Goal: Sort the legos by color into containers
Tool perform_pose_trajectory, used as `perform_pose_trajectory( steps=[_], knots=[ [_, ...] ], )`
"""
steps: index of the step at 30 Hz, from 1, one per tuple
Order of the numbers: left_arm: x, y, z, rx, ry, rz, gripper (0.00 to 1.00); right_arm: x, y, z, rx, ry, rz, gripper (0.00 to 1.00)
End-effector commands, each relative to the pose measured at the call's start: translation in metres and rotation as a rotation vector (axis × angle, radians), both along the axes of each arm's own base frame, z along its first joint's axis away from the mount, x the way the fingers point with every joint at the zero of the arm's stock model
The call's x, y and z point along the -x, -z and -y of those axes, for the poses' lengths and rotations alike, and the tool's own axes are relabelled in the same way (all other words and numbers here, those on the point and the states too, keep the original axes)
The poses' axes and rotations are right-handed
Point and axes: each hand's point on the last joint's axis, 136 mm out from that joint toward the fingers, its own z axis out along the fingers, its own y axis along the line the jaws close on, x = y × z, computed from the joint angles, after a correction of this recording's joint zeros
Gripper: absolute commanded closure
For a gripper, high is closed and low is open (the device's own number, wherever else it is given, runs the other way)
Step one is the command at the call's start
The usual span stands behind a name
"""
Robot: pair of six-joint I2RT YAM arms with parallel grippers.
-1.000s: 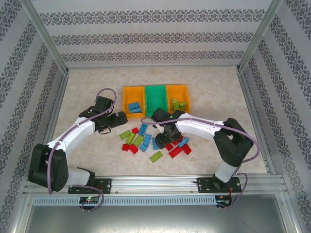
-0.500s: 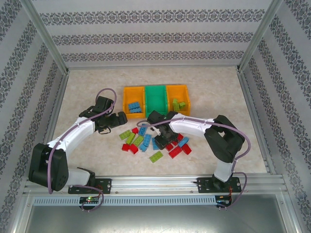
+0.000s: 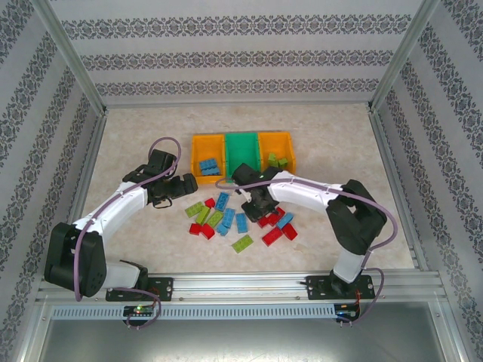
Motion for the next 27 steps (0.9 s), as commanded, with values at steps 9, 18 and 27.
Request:
perform_pose_trajectory(
  steps=[9, 18, 27],
  knots=[
    [-0.003, -0.003, -0.003, -0.007, -0.018, -0.003, 0.01, -0.056, -0.073, -0.027, -0.263, 0.084, 0.116, 0.72],
    [-0.006, -0.004, 0.003, 0.027, -0.012, 0.008, 0.01, -0.155, -0.104, -0.045, -0.323, 0.297, 0.289, 0.72],
    [0.003, -0.003, -0.006, -0.035, 0.002, -0.003, 0.01, -0.212, -0.087, -0.039, -0.252, 0.467, 0.334, 0.72]
  ],
)
